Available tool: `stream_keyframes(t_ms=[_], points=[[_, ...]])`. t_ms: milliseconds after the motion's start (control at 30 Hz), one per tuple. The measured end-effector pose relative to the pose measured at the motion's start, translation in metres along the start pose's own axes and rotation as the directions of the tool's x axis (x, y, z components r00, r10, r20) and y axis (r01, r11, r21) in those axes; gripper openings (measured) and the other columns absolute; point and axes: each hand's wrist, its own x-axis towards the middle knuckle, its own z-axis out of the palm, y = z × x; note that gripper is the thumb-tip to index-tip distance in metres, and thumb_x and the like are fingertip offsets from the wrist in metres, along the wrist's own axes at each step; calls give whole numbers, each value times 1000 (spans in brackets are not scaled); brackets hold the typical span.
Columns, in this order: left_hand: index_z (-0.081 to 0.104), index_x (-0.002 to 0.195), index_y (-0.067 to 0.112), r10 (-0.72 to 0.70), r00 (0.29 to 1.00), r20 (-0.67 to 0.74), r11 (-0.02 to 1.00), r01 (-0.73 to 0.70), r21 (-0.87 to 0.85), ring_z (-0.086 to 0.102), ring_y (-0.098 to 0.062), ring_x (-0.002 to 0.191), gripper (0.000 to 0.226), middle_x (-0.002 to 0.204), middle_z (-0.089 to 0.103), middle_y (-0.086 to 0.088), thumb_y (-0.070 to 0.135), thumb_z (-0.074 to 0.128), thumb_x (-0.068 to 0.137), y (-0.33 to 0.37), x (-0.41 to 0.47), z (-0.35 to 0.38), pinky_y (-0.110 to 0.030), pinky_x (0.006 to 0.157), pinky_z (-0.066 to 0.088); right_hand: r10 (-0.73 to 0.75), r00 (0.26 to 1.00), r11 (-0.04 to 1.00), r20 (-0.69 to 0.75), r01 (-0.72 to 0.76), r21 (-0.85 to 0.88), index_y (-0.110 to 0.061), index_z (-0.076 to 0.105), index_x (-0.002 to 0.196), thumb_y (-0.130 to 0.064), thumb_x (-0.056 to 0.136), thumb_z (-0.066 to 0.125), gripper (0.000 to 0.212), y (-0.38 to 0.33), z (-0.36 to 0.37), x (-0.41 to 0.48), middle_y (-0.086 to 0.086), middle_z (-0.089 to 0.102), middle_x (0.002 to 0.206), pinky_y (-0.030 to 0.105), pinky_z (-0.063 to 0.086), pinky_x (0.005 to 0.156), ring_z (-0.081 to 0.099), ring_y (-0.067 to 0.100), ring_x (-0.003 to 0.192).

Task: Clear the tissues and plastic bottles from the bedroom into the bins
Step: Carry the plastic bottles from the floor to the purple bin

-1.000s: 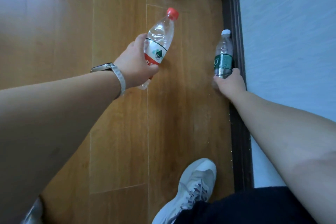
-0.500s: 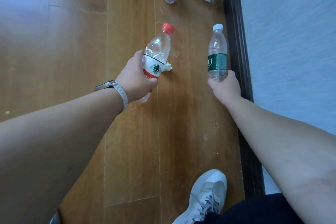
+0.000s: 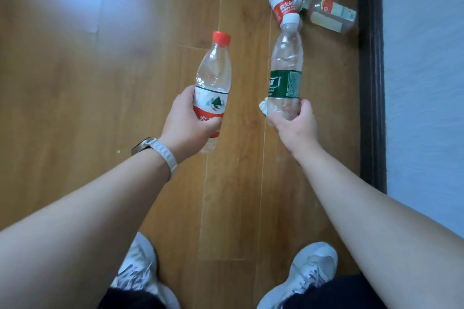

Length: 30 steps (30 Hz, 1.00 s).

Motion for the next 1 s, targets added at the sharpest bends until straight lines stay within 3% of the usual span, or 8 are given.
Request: stream_keyframes(t_ms=[100, 233, 333, 433, 633, 733, 867, 1000], points=[[51, 115, 36, -85, 995, -48, 990, 79, -116, 66, -6, 87, 53, 111, 62, 10, 15, 77, 75, 18, -50, -38, -14, 61, 52, -18, 998, 999, 58, 16, 52, -27, 49, 103, -27, 77, 73, 36, -42, 6, -48, -18, 62, 85, 15, 44, 63, 60, -5, 73], [51, 108, 41, -173, 978, -115, 965, 145, -219, 67, -6, 82, 52, 103, 64, 11, 7, 75, 76, 52, -111, -79, -10, 57, 49, -60, 991, 996, 117, 51, 73, -26, 51, 109, -36, 73, 74, 43, -100, -1, -107, -16, 64, 94, 23, 48, 72, 63, -3, 80], [53, 116, 35, -201, 963, -179, 945, 143, -293, 66, 0, 87, 54, 104, 65, 13, 9, 77, 76, 88, -150, -122, -12, 64, 52, -85, 980, 995, 182, 74, 69, -27, 50, 115, -53, 61, 69, 63, -153, -20, -147, -12, 65, 105, 34, 54, 82, 66, 4, 87], [51, 114, 43, -211, 952, -223, 935, 130, -328, 65, 3, 90, 55, 106, 65, 16, 15, 79, 76, 132, -190, -169, -20, 74, 55, -125, 965, 992, 233, 116, 50, -27, 48, 121, -57, 59, 69, 72, -211, -48, -187, -11, 63, 111, 38, 55, 85, 66, 3, 90], [49, 119, 41, -217, 939, -266, 905, 91, -415, 64, 4, 94, 55, 111, 64, 15, 18, 78, 78, 219, -272, -262, -22, 77, 56, -224, 925, 974, 308, 223, 38, -24, 44, 128, -34, 75, 78, 63, -347, -107, -264, -6, 61, 113, 27, 52, 90, 63, 3, 97], [46, 123, 39, -231, 930, -285, 887, 81, -454, 63, 7, 95, 58, 112, 63, 17, 19, 79, 79, 255, -308, -303, -22, 77, 56, -275, 904, 958, 329, 288, 9, -20, 40, 137, -35, 76, 77, 73, -408, -137, -298, -7, 60, 118, 22, 47, 93, 60, 4, 105], [44, 134, 27, -215, 925, -313, 865, 32, -500, 63, 7, 93, 65, 114, 61, 15, 20, 79, 80, 298, -342, -358, -17, 74, 55, -324, 880, 933, 347, 359, -40, -20, 38, 140, -41, 75, 75, 78, -475, -168, -341, -7, 58, 123, 26, 46, 97, 57, 6, 110], [42, 136, 26, -192, 909, -371, 863, -24, -505, 64, -3, 100, 67, 117, 62, 11, 20, 79, 80, 328, -370, -408, -21, 77, 57, -358, 866, 921, 348, 389, -19, -23, 39, 137, -41, 75, 74, 73, -524, -186, -379, -7, 58, 120, 30, 49, 95, 59, 3, 104]])
